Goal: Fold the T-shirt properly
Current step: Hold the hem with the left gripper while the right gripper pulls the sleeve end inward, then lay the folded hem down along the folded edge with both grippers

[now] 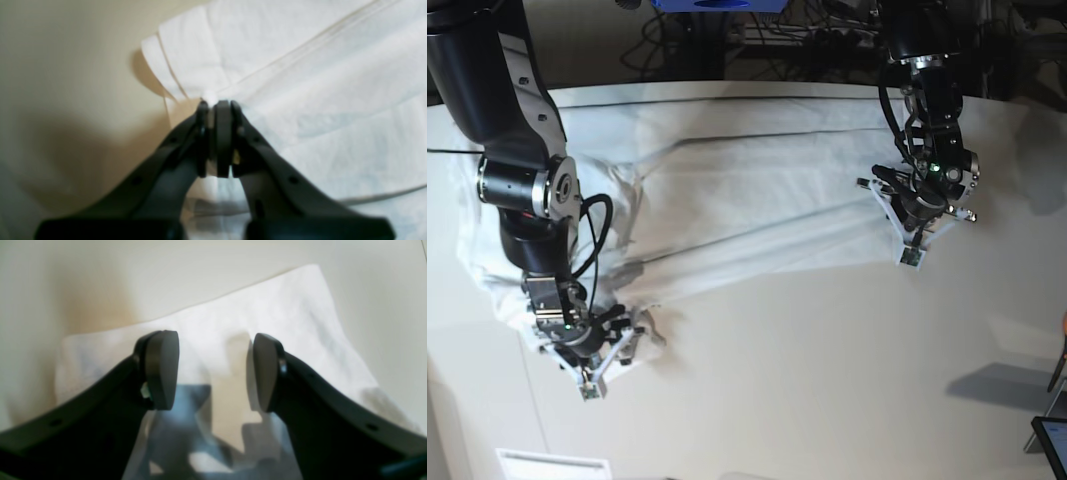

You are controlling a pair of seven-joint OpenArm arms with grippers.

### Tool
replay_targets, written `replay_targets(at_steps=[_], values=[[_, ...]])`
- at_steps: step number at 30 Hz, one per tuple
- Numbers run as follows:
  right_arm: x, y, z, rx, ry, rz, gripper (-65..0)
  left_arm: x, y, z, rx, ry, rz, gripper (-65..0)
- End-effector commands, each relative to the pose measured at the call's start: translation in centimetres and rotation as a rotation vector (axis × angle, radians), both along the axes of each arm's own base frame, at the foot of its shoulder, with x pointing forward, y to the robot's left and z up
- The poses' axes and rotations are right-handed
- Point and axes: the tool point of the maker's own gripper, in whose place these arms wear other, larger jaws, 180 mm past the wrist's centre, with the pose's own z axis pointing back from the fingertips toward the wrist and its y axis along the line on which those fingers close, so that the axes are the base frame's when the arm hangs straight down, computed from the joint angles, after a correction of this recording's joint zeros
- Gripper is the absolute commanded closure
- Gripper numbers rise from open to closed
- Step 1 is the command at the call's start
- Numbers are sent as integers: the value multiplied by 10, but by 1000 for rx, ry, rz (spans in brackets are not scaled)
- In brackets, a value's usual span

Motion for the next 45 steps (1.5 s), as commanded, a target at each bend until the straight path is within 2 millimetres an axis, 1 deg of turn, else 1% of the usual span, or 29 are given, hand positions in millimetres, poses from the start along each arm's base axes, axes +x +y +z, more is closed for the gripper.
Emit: replay_targets(at_steps=[1,3,5,7,8,9,11,12,13,18,21,22,25,27,30,33,35,40,42,45], values=[[16,-3,22,0,-52,-6,-344,8,6,12,22,-39,3,0],[12,-2,16,1,-42,-5,-344,9,6,13,21,-41,3,0],[9,6,12,9,-34,4,-341,9,6,13,22,-42,3,0],[7,8,9,11,-29,7,-326,10,6,14,22,-44,3,0],[7,9,9,12,-29,8,-297,10,6,14,22,-44,3,0],[7,9,9,11,-26,8,-245,11,6,14,22,-45,3,0],[3,9,4,5,5,9,-112,11,6,14,22,-45,3,0],[1,9,2,4,19,8,-58,11,6,14,22,-45,3,0],[1,9,1,3,23,8,-48,11,6,14,22,-45,3,0],[1,9,2,1,23,7,-44,11,6,14,22,-45,3,0],[3,7,4,-1,17,6,-4,12,6,15,22,-48,3,0],[4,5,6,-4,14,3,-3,12,6,15,22,-48,3,0],[9,-1,15,-16,-7,-9,-3,12,6,15,22,-48,3,0],[9,-7,18,-35,-4,-16,-3,12,6,15,22,-48,3,0],[13,-14,31,-63,-28,-27,-3,12,6,15,24,-48,4,0],[11,-25,42,-102,-43,-46,-3,12,6,15,24,-49,4,0],[7,-32,50,-126,-56,-59,-3,12,6,15,24,-49,4,0],[-3,-37,69,-175,-53,-22,-3,12,6,15,24,-49,4,0],[-11,-42,71,-194,-43,-26,-3,12,6,15,24,-49,4,0],[-23,-49,81,-234,-53,-42,-3,12,6,15,24,-49,4,0]])
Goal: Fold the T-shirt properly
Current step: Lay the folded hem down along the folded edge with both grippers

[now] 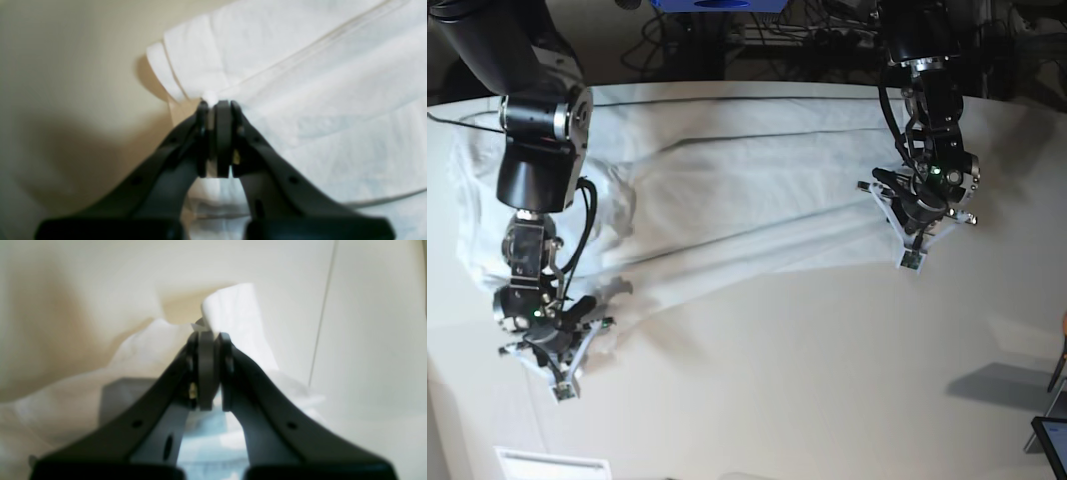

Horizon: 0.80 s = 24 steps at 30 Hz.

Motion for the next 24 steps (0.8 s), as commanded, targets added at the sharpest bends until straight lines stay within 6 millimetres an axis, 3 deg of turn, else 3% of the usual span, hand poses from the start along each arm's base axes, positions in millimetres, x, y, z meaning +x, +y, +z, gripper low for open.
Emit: replay_targets(at_steps=[1,5,11,15,24], values=[[10,-7,27,-20,-69,-14,-3,8,6,13,24,-40,4,0],[-11,-17,34,-66,-54,-46,-3,9,6,14,25,-45,3,0],[-45,-22,43,-132,-25,-40,-3,15,4,35,41,-105,-8,0],[-67,-29,50,-174,-5,-64,-3,15,3,36,39,-106,-10,0],[-112,-39,55,-242,45,-103,-3,13,-29,25,36,-75,-113,0]])
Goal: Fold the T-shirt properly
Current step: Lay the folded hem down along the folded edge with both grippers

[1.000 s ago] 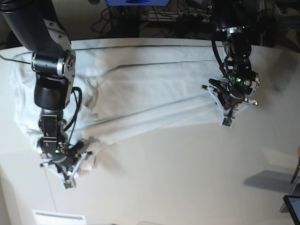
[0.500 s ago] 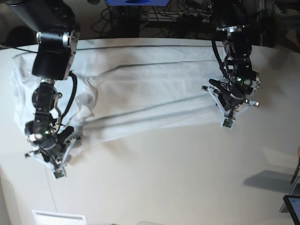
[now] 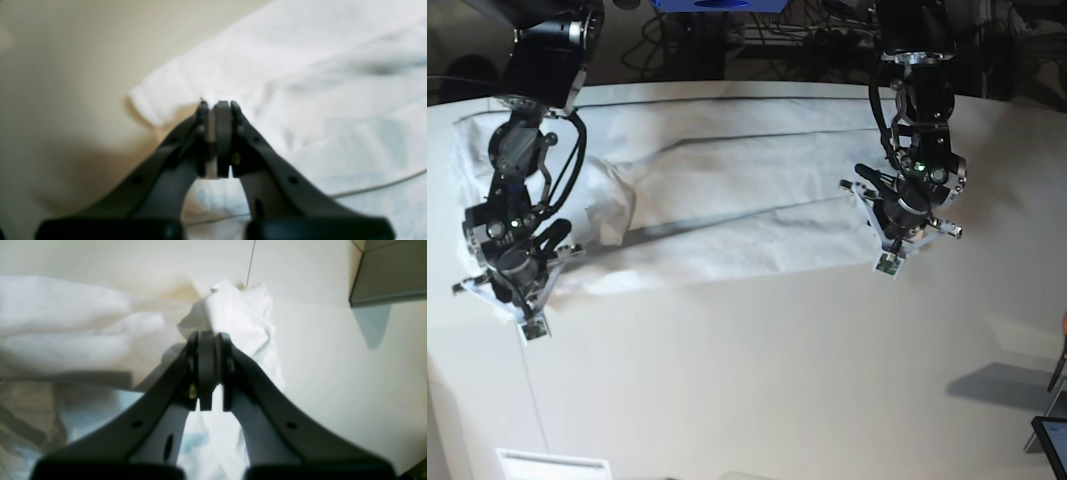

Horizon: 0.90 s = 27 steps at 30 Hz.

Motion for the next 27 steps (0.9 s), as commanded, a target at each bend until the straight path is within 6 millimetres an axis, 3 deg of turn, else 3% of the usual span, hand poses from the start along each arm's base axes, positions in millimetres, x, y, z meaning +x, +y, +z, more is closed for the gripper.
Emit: replay_targets(at_steps=[1,7,16,27], values=[[4,-4,16,-22,-49,-5,-3,7,3,12,13,-44,0,0],[-21,-7,13,-46,-22,-19,-3,13,1,31,22,-98,-8,0],[-50,-12,3,-66,58,-56,-3,12,0,32,22,-101,-10,0],[-73,26,-23,3,147,21,-3,12,1,29,22,-95,-10,0]])
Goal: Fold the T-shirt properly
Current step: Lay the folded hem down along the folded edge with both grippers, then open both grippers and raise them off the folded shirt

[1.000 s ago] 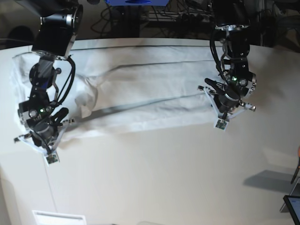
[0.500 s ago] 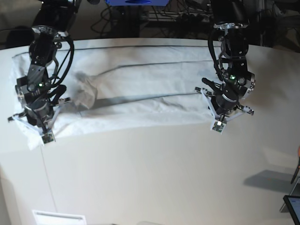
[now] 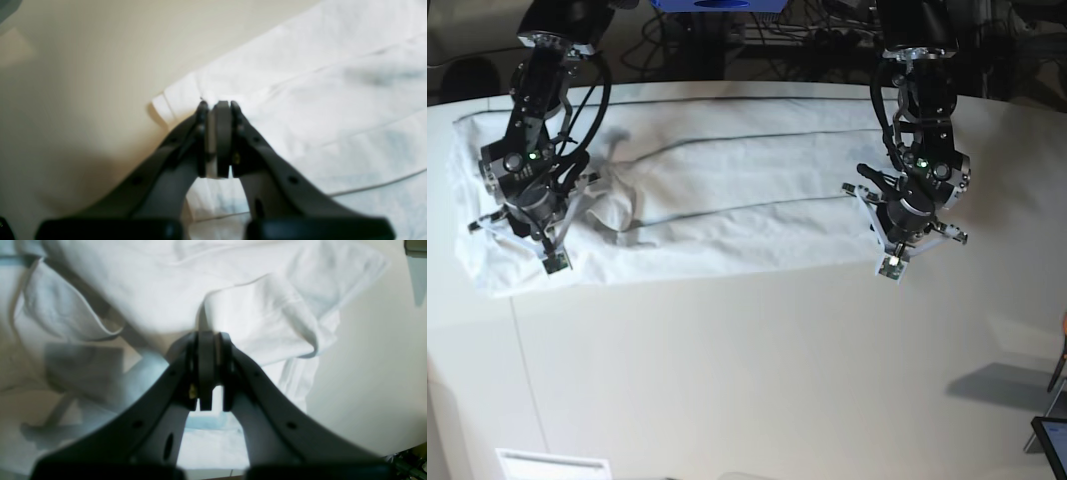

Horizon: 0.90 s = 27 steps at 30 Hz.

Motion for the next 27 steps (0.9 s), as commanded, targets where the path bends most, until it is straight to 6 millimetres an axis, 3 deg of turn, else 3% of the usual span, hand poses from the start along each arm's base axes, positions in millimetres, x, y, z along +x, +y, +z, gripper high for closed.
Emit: replay_targets(at_steps=[1,13,18,27], values=[[5,0,9,-6,-34,0,-3,7,2,11,4,-41,1,0],[-15,-1,-6,-12,56,-14,-3,10,2,13,3,-47,1,0],[-28,-1,-13,-54,146,64,-3,9,1,11,2,-44,-1,0],[-28,1,-15,-51,150,67,-3,8,0,11,-3,-42,-2,0]])
